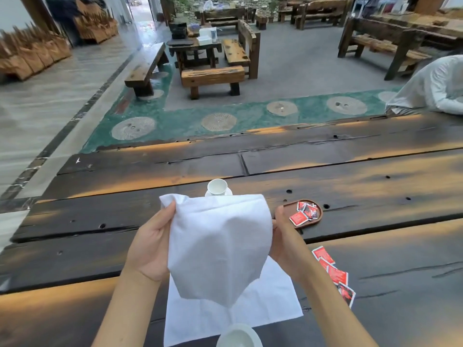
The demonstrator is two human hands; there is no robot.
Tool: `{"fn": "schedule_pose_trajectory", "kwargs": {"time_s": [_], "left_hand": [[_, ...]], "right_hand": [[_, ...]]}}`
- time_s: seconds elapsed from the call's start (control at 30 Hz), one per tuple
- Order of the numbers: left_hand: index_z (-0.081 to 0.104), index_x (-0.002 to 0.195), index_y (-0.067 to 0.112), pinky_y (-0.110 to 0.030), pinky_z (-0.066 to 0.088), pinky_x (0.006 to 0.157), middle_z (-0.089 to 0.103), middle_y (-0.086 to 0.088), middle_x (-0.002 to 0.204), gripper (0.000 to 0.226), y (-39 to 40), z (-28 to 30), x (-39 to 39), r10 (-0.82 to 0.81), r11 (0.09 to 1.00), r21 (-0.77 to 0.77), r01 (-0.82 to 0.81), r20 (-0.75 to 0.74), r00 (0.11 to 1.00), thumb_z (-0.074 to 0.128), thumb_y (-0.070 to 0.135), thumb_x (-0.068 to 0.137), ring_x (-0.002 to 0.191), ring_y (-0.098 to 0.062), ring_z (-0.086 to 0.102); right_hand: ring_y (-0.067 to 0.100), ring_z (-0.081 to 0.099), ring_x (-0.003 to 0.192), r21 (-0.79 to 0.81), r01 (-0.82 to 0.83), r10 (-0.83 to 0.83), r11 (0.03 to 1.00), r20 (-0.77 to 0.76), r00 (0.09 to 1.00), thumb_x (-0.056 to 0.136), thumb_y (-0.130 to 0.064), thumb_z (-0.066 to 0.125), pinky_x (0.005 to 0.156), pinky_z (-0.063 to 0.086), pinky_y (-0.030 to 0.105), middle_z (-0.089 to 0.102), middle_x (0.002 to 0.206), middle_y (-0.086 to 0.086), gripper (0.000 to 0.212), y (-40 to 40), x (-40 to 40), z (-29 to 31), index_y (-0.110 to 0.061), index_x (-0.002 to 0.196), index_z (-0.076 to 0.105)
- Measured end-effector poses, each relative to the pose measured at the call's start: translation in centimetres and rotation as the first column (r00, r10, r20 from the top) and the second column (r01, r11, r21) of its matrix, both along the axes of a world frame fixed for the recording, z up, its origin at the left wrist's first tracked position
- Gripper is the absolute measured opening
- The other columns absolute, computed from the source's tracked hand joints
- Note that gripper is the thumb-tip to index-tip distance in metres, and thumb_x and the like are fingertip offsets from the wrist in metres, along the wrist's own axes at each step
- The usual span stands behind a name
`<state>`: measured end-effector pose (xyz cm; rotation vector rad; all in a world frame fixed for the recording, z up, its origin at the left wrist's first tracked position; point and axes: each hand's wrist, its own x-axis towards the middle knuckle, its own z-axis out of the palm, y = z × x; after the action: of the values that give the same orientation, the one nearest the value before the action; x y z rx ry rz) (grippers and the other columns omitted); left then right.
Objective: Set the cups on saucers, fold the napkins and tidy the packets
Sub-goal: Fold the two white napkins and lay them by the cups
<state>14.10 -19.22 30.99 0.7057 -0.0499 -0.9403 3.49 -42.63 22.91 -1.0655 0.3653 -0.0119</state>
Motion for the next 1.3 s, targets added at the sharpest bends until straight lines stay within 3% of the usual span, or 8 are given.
{"fn": "schedule_pose_trajectory", "kwargs": {"time_s": [0.1, 0.23, 0.4, 0.5, 0.67, 0.8, 0.93, 1.3], "left_hand": [[0.068, 0.125, 0.005, -0.044, 0.063, 0.087, 0.075, -0.018, 0.121, 0.043, 0.2, -0.8, -0.2, -0.029, 0.999, 0.024, 0.030, -0.030, 0.999, 0.066, 0.032, 0.092, 0.110, -0.033, 0.074], [0.046, 0.146, -0.003, -0.043, 0.058, 0.093, 0.057, -0.023, 0.146, 0.060, 0.5, -2.1, 0.5, 0.063, 0.971, 0.228, -0.073, 0.050, 0.997, 0.054, 0.033, 0.097, 0.124, -0.036, 0.062], [0.073, 0.108, -0.005, -0.038, 0.060, 0.069, 0.076, -0.027, 0.112, 0.031, 1.5, -3.5, 1.1, 0.091, 0.786, 0.529, -0.319, 0.412, 0.906, 0.060, 0.023, 0.101, 0.087, -0.031, 0.075], [0.078, 0.085, 0.005, -0.040, 0.054, 0.068, 0.079, -0.018, 0.086, 0.018, 1.8, -4.3, 0.9, 0.120, 0.607, 0.616, -0.502, 0.553, 0.824, 0.071, 0.018, 0.096, 0.073, -0.030, 0.068], [0.066, 0.098, 0.018, -0.029, 0.055, 0.056, 0.078, -0.004, 0.075, 0.024, 2.0, -4.5, 0.6, 0.248, 0.423, 0.590, -0.688, 0.655, 0.714, 0.083, 0.014, 0.083, 0.066, -0.017, 0.071], [0.071, 0.084, 0.016, -0.038, 0.050, 0.070, 0.074, 0.001, 0.066, 0.012, 3.4, -4.8, 0.6, 0.222, 0.520, 0.547, -0.657, 0.656, 0.722, 0.081, 0.010, 0.085, 0.070, -0.022, 0.064], [0.079, 0.087, 0.023, -0.021, 0.055, 0.071, 0.080, 0.005, 0.086, 0.026, 4.9, -4.5, 0.0, 0.100, 0.618, 0.541, -0.570, 0.666, 0.739, 0.082, -0.002, 0.081, 0.080, -0.007, 0.073], [0.083, 0.085, 0.025, -0.013, 0.054, 0.063, 0.082, 0.005, 0.084, 0.019, 4.4, -5.1, -0.4, 0.182, 0.502, 0.505, -0.702, 0.732, 0.656, 0.085, 0.006, 0.080, 0.074, -0.002, 0.073]], "right_hand": [[0.024, 0.060, 0.132, 0.081, -0.032, 0.029, 0.996, 0.040, 0.999, 0.095, -0.073, 0.032, 0.094, 0.055, 0.032, 0.065, 0.140, 0.010, 0.076, 0.0, -0.5, 0.6, -0.019, 0.137, 0.065], [0.032, 0.069, 0.106, 0.049, 0.043, -0.050, 0.998, 0.149, 0.988, 0.092, -0.042, 0.070, 0.085, 0.057, 0.037, 0.072, 0.117, 0.019, 0.049, 0.3, -0.2, 1.5, -0.001, 0.119, 0.070], [0.025, 0.072, 0.079, -0.106, 0.204, -0.176, 0.973, 0.229, 0.957, 0.084, -0.018, 0.079, 0.070, 0.056, 0.034, 0.075, 0.091, 0.012, 0.015, 0.3, -0.1, 2.0, -0.008, 0.095, 0.075], [0.026, 0.069, 0.070, -0.128, 0.252, -0.222, 0.959, 0.212, 0.952, 0.075, -0.011, 0.079, 0.065, 0.056, 0.034, 0.075, 0.086, 0.014, 0.021, 0.7, 0.3, 1.8, -0.020, 0.092, 0.069], [0.026, 0.061, 0.081, -0.316, 0.267, -0.197, 0.910, 0.238, 0.951, 0.079, -0.012, 0.076, 0.076, 0.051, 0.037, 0.067, 0.087, 0.018, 0.029, 1.4, 0.3, 1.9, -0.028, 0.103, 0.075], [0.006, 0.061, 0.072, -0.398, 0.277, -0.185, 0.875, 0.254, 0.949, 0.083, -0.005, 0.075, 0.066, 0.049, 0.016, 0.071, 0.076, -0.009, 0.022, 1.9, 0.4, 2.0, -0.023, 0.094, 0.081], [0.003, 0.052, 0.064, -0.442, 0.322, -0.225, 0.837, 0.257, 0.940, 0.085, 0.000, 0.075, 0.061, 0.043, 0.013, 0.061, 0.064, -0.018, 0.023, 1.7, 0.6, 1.8, -0.022, 0.089, 0.081], [0.001, 0.055, 0.064, -0.557, 0.352, -0.217, 0.752, 0.294, 0.931, 0.084, -0.002, 0.078, 0.064, 0.043, 0.010, 0.066, 0.069, -0.020, 0.027, 1.6, 0.7, 2.0, -0.028, 0.091, 0.081]]}}
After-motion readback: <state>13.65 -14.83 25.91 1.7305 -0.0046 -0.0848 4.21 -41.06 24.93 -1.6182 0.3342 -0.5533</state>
